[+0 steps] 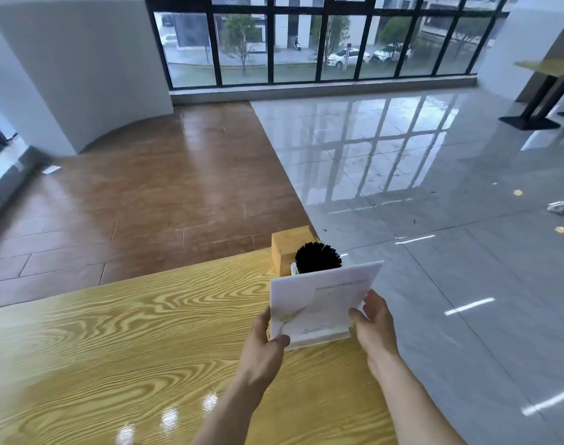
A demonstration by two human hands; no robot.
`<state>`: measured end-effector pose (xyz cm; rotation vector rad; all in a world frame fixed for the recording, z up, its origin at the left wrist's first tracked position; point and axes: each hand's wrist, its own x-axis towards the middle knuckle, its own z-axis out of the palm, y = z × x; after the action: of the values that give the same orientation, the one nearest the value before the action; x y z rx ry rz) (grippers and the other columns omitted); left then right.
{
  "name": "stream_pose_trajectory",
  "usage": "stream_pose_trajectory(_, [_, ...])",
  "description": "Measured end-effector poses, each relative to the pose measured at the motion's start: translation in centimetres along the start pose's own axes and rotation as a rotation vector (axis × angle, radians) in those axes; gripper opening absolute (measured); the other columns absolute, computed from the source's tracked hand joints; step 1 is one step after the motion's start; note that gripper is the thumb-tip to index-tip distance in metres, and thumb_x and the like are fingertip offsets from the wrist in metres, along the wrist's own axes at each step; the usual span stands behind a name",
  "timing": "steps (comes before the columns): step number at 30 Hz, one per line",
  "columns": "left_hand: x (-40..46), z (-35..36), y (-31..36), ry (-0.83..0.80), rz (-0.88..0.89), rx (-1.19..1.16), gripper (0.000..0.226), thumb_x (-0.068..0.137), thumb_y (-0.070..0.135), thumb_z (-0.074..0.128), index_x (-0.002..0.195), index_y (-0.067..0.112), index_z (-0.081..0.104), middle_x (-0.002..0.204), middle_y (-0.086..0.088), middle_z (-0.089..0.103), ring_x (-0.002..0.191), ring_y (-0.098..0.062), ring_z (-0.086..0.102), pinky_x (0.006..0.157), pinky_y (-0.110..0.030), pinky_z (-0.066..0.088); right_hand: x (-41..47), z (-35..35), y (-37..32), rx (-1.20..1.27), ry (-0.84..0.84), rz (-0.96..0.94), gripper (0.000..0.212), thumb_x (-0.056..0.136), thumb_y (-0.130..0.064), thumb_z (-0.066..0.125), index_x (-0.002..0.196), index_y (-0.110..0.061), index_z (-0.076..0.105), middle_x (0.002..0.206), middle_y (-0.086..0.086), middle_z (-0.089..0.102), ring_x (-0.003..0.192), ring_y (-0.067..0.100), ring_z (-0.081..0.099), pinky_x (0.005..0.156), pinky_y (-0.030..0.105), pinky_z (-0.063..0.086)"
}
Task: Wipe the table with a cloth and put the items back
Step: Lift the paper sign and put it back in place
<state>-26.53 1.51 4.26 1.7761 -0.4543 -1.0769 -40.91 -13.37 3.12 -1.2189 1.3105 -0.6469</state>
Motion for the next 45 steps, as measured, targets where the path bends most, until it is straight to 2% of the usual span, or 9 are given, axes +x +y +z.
stream_pose_trajectory(6, [-0.6, -2.4, 0.1, 0.036, 0.0, -0.031, 0.07, 0.09, 0.009, 0.053, 0.153, 0.033, 0.036, 0.151, 0.009, 0.048, 0.122, -0.009, 0.043, 0.097, -0.032, 0.035, -1.4, 2.3, 0.3, -0.058, 0.083, -0.046, 0.053, 0.094, 0.0, 0.055, 0.14, -0.026, 0.049, 0.124, -0.008, 0.056, 0.117, 0.016, 0.052, 0.092, 0.034, 0.042])
stream_pose_trajectory(12, [-2.0, -12.1, -0.7, 0.18, 0.034, -0.074, 0.065, 0.087, 0.008, 0.054, 0.147, 0.033, 0.047, 0.138, 0.015, 0.054, 0.124, -0.009, 0.048, 0.101, -0.034, 0.04, -5.3, 10.7, -1.2, -0.133, 0.009, -0.135, 0.044, 0.094, 0.002, 0.053, 0.128, -0.025, 0.059, 0.114, -0.004, 0.067, 0.11, 0.015, 0.062, 0.087, 0.029, 0.044])
stream_pose_trajectory(16, [-3.6, -22.1, -2.2, 0.312, 0.04, -0.112, 0.062, 0.087, 0.008, 0.055, 0.144, 0.032, 0.051, 0.138, 0.012, 0.057, 0.125, -0.011, 0.049, 0.101, -0.035, 0.04, -9.1, 20.1, -2.0, -0.198, -0.09, -0.198, 0.04, 0.093, 0.002, 0.055, 0.129, -0.016, 0.059, 0.124, 0.002, 0.067, 0.114, 0.019, 0.064, 0.089, 0.027, 0.045])
stream_pose_trajectory(22, [-6.8, -40.4, -5.6, 0.48, 0.034, -0.187, 0.059, 0.091, 0.003, 0.051, 0.145, 0.026, 0.051, 0.14, 0.007, 0.055, 0.12, -0.008, 0.047, 0.1, -0.03, 0.036, -16.9, 37.6, -2.9, -0.291, -0.241, -0.268, 0.037, 0.093, 0.001, 0.057, 0.122, -0.022, 0.059, 0.115, 0.001, 0.068, 0.108, 0.017, 0.064, 0.088, 0.029, 0.046])
stream_pose_trajectory(26, [-8.0, -52.2, -8.5, 0.62, 0.003, -0.206, 0.056, 0.089, 0.006, 0.053, 0.138, 0.032, 0.057, 0.128, 0.008, 0.062, 0.116, -0.012, 0.054, 0.094, -0.031, 0.038, -21.9, 49.0, -2.5, -0.337, -0.359, -0.272, 0.037, 0.093, -0.001, 0.057, 0.126, -0.018, 0.059, 0.119, 0.003, 0.069, 0.112, 0.019, 0.065, 0.089, 0.03, 0.047])
stream_pose_trajectory(30, [-8.7, -61.8, -10.9, 0.7, 0.001, -0.209, 0.053, 0.088, 0.01, 0.052, 0.134, 0.034, 0.058, 0.117, 0.019, 0.063, 0.103, 0.001, 0.058, 0.092, -0.032, 0.039, -26.0, 58.7, -1.9, -0.362, -0.453, -0.268, 0.036, 0.093, -0.003, 0.057, 0.126, -0.018, 0.057, 0.118, 0.0, 0.066, 0.119, 0.02, 0.063, 0.093, 0.03, 0.047])
stream_pose_trajectory(32, [-8.5, -65.8, -11.6, 0.738, -0.005, -0.212, 0.053, 0.086, 0.012, 0.052, 0.134, 0.036, 0.059, 0.12, 0.018, 0.063, 0.111, -0.009, 0.058, 0.093, -0.034, 0.04, -27.4, 62.6, -1.6, -0.38, -0.489, -0.265, 0.039, 0.093, -0.005, 0.056, 0.131, -0.016, 0.055, 0.124, 0.003, 0.066, 0.121, 0.02, 0.062, 0.096, 0.03, 0.048])
stream_pose_trajectory(38, [-6.6, -74.0, -13.0, 0.792, -0.008, -0.225, 0.058, 0.081, 0.015, 0.053, 0.133, 0.04, 0.059, 0.135, 0.012, 0.064, 0.122, -0.01, 0.057, 0.104, -0.036, 0.044, -29.1, 70.7, -1.4, -0.446, -0.568, -0.254, 0.036, 0.094, -0.01, 0.057, 0.13, -0.013, 0.055, 0.132, 0.009, 0.065, 0.126, 0.023, 0.06, 0.099, 0.031, 0.047])
stream_pose_trajectory(45, [-4.5, -77.7, -13.7, 0.776, -0.068, -0.223, 0.064, 0.078, 0.013, 0.054, 0.134, 0.044, 0.055, 0.132, 0.012, 0.065, 0.127, -0.014, 0.058, 0.109, -0.04, 0.043, -29.6, 74.5, -1.3, -0.484, -0.614, -0.263, 0.042, 0.095, -0.008, 0.055, 0.137, -0.013, 0.054, 0.139, 0.006, 0.062, 0.132, 0.019, 0.056, 0.104, 0.028, 0.044])
